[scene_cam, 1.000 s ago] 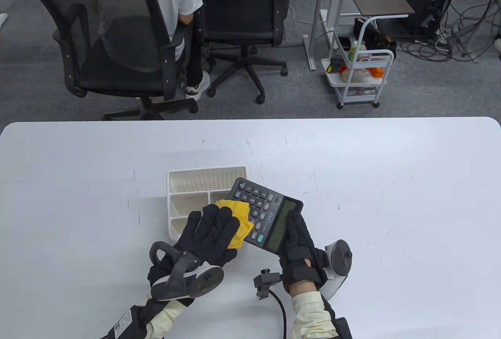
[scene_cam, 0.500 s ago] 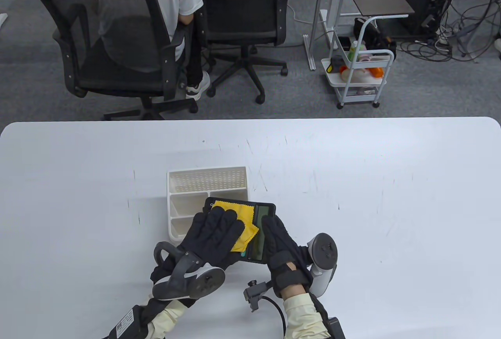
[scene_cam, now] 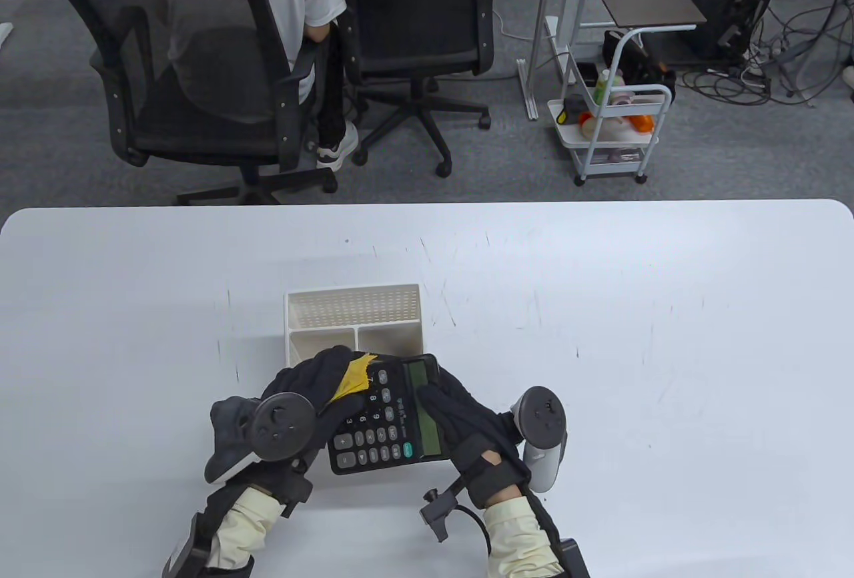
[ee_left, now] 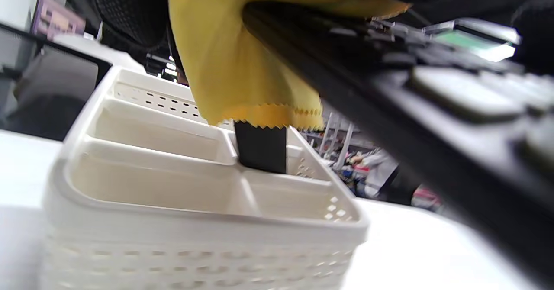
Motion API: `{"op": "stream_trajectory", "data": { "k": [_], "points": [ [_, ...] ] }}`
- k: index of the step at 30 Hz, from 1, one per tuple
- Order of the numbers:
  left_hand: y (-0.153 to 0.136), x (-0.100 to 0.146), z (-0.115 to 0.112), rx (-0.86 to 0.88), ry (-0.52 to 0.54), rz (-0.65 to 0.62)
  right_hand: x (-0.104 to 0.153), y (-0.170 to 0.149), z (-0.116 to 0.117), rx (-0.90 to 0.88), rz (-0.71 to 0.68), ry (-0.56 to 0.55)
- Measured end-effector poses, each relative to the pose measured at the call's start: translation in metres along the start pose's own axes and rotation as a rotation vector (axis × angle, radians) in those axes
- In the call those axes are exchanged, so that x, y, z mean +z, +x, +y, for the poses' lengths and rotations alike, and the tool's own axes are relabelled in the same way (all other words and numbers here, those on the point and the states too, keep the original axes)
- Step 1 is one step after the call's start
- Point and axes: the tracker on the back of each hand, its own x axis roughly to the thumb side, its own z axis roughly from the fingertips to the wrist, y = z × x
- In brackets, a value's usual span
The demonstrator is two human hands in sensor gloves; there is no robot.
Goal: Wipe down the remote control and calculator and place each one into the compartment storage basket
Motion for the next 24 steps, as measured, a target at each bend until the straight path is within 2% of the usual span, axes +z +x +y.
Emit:
{"op": "stream_trajectory", "data": {
  "k": [3,9,12,18,24],
  "points": [
    [-0.003,0.0,0.004,0.049,-0.021,0.003,-0.001,0.0,0.005,0.011,-0.015,0.029],
    [0.009,-0.003,-0.005,0.052,-0.11,-0.064,-0.001,-0.002,0.018,0.067,-0.035,0.105],
    [0.01,-0.005,-0.006,0.058,-0.119,-0.072,-0.001,0.001,0.022,0.124,-0.077,0.095],
    [-0.007,-0.003,-0.002,0.059,-0.195,-0.031,-0.001,0.005,0.018,0.103,-0.118,0.074],
    [-0.019,-0.004,0.0,0.224,-0.289,-0.03,-0.001,0.006,0.012,0.075,-0.132,0.091]
  ]
}}
